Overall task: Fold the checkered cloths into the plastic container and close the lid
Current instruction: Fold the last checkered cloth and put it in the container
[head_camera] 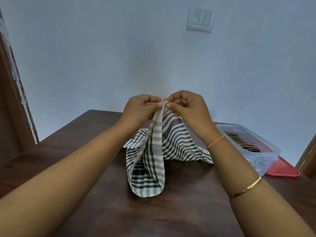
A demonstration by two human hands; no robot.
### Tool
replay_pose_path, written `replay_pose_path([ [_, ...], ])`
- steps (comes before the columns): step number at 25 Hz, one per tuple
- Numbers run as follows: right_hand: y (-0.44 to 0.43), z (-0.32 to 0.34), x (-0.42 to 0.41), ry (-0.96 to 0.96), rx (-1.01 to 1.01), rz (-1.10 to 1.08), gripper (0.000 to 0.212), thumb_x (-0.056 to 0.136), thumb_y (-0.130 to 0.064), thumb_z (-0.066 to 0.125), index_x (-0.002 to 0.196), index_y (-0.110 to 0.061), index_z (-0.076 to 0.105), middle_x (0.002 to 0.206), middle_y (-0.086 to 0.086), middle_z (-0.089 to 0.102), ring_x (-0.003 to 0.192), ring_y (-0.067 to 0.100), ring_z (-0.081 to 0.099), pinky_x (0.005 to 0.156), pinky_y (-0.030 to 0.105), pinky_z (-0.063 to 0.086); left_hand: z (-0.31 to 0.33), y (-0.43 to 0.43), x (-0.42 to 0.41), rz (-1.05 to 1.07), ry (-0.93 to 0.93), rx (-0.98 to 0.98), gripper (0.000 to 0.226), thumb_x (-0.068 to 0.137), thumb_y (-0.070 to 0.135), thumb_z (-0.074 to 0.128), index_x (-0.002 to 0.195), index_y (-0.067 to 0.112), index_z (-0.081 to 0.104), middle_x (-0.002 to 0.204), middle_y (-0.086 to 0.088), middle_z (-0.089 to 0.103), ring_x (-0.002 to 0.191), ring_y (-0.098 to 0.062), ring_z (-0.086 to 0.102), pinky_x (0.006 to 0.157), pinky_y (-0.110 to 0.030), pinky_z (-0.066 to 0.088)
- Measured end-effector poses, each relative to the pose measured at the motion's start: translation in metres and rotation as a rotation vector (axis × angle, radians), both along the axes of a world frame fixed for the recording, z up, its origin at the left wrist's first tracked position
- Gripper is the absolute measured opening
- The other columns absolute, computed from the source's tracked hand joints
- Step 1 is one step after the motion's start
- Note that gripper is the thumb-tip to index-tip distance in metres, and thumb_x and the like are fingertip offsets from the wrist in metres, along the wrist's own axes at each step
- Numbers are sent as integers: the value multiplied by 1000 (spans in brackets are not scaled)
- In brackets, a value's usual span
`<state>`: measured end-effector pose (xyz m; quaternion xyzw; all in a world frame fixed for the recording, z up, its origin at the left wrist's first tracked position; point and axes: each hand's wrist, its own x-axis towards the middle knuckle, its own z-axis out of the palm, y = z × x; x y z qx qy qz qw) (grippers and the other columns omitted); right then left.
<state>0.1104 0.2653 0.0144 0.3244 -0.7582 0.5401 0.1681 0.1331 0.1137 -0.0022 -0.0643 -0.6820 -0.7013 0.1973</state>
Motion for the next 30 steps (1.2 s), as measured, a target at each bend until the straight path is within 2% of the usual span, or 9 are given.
replay_pose_path([
  [5,-2,-2,-1,79,16,-140,11,81,-16,70,77,-25,66,72,-12,66,66,0,58,68,19,49,-1,5,7,-9,6,-16,7,84,6,66,90,8,69,83,-8,72,72,-14,69,72,-25,59],
  [12,-3,0,-2,70,33,-119,19,80,-15,70,72,-30,62,72,-10,65,68,14,58,67,30,50,0,4,7,-28,25,-14,9,83,5,66,85,13,70,74,0,73,70,-11,70,73,-26,59],
  [14,-3,-1,-3,62,21,-112,14,81,-14,69,80,-27,63,80,-11,64,67,15,57,66,30,50,0,3,9,-57,38,-12,12,83,5,66,85,15,70,71,4,74,70,-9,70,74,-26,59],
  [16,-4,-1,-5,59,41,-91,22,84,-12,66,102,-23,64,88,-10,64,66,11,55,66,24,49,0,2,11,-85,54,-29,14,85,5,64,88,17,70,77,2,74,75,-11,70,78,-29,58],
  [18,-5,0,-6,89,101,-123,25,86,-10,63,108,-20,66,89,-8,65,65,7,56,67,21,49,-2,3,13,-21,60,-182,19,85,5,64,95,21,66,87,3,69,80,-13,67,80,-31,57],
  [21,-6,3,-11,152,0,-274,15,88,-8,58,96,-15,68,89,-3,66,71,16,63,70,27,52,-14,0,13,158,-11,-749,39,82,10,62,116,24,47,101,3,61,87,-16,62,76,-33,52],
  [25,12,10,-30,93,-246,-414,11,92,-5,50,92,-13,58,85,-3,57,65,20,64,68,38,59,-24,-23,11,197,-351,-1293,49,83,9,57,129,16,43,125,-8,57,110,-26,56,81,-33,45],
  [27,25,6,-42,66,-257,-495,10,93,-4,48,96,-9,57,85,-3,54,72,19,63,68,28,59,-19,-37,14,218,-481,-1377,47,84,8,55,129,14,47,128,-8,56,109,-25,56,78,-30,45],
  [30,37,-6,-54,-97,-327,-484,8,95,-2,44,96,-7,50,82,-4,49,63,15,60,52,14,55,-4,-54,23,69,-471,-1224,45,85,2,55,125,22,51,120,0,58,84,-14,62,66,-22,53],
])
